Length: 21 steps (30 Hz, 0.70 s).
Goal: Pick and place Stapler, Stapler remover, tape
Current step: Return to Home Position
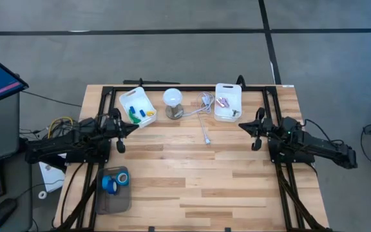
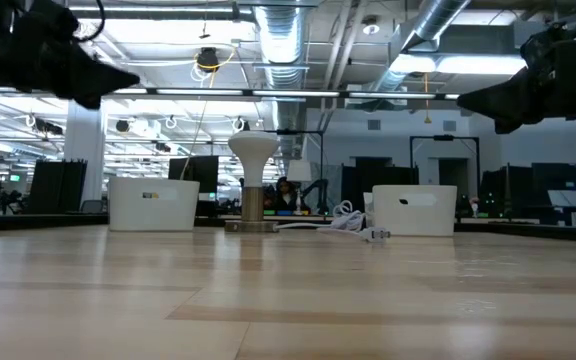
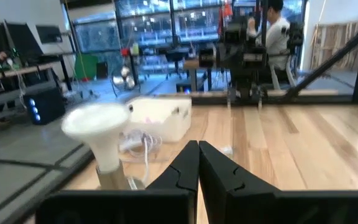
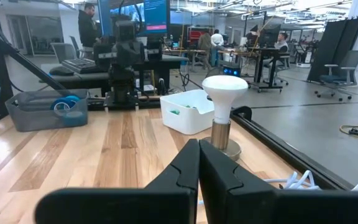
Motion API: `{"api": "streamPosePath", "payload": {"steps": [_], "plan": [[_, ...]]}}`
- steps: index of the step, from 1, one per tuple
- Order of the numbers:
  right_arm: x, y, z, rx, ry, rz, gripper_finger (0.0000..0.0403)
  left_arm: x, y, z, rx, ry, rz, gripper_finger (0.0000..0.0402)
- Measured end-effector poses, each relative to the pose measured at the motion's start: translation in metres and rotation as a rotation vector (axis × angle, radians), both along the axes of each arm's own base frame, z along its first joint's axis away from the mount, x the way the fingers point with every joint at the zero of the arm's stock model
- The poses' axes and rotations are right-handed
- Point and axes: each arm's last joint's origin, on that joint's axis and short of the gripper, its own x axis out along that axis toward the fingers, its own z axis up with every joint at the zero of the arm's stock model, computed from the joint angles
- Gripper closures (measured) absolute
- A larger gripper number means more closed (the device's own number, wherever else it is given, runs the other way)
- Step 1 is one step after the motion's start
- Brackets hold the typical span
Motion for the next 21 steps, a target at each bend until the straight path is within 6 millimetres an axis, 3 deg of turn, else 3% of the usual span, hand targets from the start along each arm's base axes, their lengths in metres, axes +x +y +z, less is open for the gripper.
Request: {"api": "streamPosePath", "payload": {"steps": [4, 9, 21], "plan": [[0.000, 0.000, 0.000, 0.000, 0.000, 0.000, 0.0403, 0.005, 0.001, -0.017, -0.004, 0.008, -0.002, 0.0400], [0.000, 0.000, 0.000, 0.000, 0.000, -0.001, 0.0403, 0.007, -0.002, -0.018, -0.001, -0.007, -0.120, 0.0400], [0.000, 0.000, 0.000, -0.002, 0.002, -0.005, 0.0403, 0.010, -0.002, -0.023, -0.035, 0.044, -0.119, 0.0400]]}}
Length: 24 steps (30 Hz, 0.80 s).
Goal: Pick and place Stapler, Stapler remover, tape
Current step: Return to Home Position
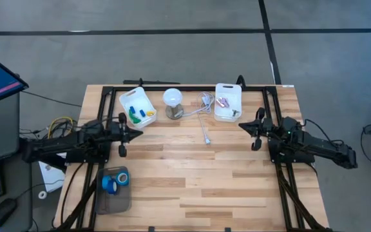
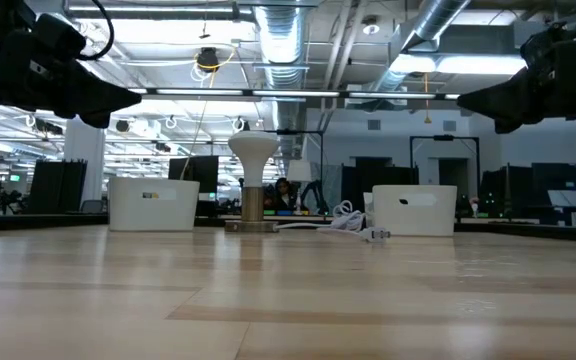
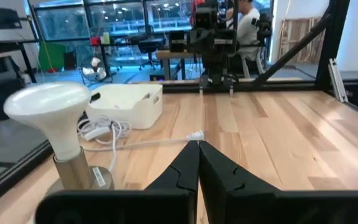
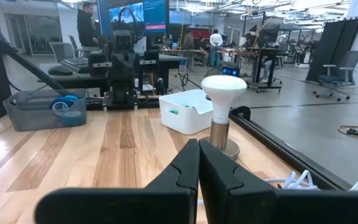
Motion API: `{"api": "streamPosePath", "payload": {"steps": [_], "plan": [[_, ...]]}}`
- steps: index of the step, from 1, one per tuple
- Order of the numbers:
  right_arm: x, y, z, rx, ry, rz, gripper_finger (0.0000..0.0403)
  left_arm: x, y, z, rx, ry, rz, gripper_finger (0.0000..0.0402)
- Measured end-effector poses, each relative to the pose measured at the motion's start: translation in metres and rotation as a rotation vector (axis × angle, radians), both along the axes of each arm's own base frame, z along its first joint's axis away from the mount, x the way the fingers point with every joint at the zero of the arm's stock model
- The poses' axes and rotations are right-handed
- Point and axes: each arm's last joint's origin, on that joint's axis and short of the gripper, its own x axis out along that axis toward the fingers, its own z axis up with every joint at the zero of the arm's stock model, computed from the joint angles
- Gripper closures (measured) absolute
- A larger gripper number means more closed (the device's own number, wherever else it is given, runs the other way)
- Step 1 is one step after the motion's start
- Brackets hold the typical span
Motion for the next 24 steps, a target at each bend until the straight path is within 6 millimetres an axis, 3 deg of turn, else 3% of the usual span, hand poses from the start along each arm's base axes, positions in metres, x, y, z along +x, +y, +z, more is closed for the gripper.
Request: {"api": "streamPosePath", "payload": {"steps": [24], "plan": [[0.000, 0.000, 0.000, 0.004, 0.001, -0.007, 0.0403, 0.007, 0.001, -0.011, -0.025, 0.124, 0.000, 0.0400]]}}
